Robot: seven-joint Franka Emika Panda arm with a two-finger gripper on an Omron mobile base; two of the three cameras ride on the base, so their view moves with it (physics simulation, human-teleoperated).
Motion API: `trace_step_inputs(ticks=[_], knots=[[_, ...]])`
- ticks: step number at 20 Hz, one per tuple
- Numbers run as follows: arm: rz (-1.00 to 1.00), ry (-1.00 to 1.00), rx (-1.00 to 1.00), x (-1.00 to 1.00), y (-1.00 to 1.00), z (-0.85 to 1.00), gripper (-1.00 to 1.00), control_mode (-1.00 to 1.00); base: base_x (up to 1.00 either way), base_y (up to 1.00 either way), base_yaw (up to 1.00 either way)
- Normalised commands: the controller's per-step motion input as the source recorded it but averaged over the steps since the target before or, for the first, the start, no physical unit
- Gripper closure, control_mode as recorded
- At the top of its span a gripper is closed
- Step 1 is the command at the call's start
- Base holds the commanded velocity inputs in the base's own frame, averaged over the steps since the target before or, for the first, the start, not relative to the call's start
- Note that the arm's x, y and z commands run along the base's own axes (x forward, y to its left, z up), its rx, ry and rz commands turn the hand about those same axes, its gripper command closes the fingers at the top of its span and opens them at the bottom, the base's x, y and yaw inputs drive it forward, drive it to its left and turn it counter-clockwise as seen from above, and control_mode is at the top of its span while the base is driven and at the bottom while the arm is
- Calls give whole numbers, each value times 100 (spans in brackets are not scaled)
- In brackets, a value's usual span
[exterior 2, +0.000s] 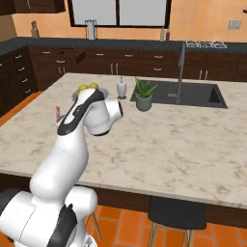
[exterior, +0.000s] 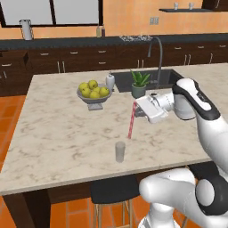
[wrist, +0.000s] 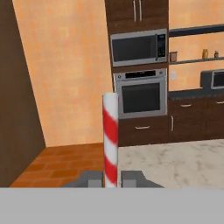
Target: Take a straw from the drawer in front and place it inside the glass cup on the dining counter.
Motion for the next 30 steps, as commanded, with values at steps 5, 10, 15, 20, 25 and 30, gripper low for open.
trace_step_inputs(ticks=[5,10,15,20,25,30], knots=[[4,0,-1,2,4,-26,100,-100,0,0,0],[4,0,0,13,18,-12,100,-100,0,0,0],[3,0,0,4,15,-25,100,-100,0,0,0],[2,0,-1,6,0,-19,100,-100,0,0,0],[0,0,-3,25,0,-13,100,-100,0,0,0],[0,0,-4,31,0,-12,100,-100,0,0,0]])
